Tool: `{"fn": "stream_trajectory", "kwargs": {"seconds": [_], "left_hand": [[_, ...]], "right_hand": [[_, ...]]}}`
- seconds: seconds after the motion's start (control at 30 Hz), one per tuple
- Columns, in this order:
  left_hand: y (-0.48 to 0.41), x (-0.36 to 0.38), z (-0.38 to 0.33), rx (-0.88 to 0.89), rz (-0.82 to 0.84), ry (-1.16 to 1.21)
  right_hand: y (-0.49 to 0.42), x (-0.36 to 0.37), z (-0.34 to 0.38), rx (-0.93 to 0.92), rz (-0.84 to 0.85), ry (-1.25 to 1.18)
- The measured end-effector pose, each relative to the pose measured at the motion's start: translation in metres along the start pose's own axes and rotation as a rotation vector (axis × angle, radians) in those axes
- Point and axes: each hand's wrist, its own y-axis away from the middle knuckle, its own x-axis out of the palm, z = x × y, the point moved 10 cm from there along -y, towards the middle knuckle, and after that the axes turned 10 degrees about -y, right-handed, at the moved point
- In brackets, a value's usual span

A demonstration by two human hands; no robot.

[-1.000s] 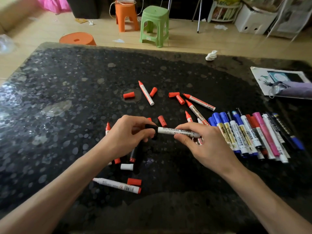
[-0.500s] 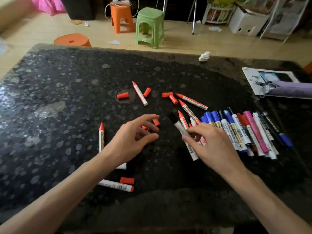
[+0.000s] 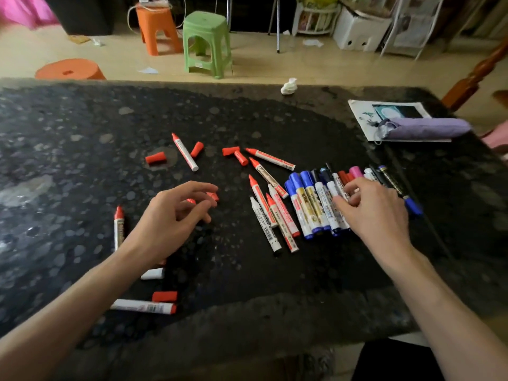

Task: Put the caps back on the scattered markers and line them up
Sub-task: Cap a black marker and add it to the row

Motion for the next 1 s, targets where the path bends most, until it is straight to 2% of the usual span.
{"fn": "stream_trajectory", "kwargs": {"seconds": [0.2, 0.4, 0.6, 0.73, 0.87, 1.0], "left_hand": [[-0.002, -0.013, 0.012, -0.047, -0.058, 0.045], [-0.003, -0.032, 0.017, -0.035, -0.111, 0.059], [0.006, -0.055, 0.032, -0.04, -0.143, 0.036], [0.016, -0.067, 0.047, -0.078, -0.144, 0.017], [0.021, -0.07, 0.058, -0.089, -0.134, -0.131], [0.02, -0.062, 0.051, 0.021, -0.126, -0.462]], "right_hand": [[0.004, 0.009, 0.028, -0.13, 0.023, -0.064], [0.027, 0.045, 0.078, -0.249, 0.228, -0.207], [0.045, 0.079, 0.097, -0.171, 0.482, -0.075], [0.044, 0.083, 0.095, -0.113, 0.486, -0.023], [0.048, 0.093, 0.103, -0.096, 0.51, -0.013], [0.058, 0.103, 0.11, -0.091, 0.537, 0.007]]}}
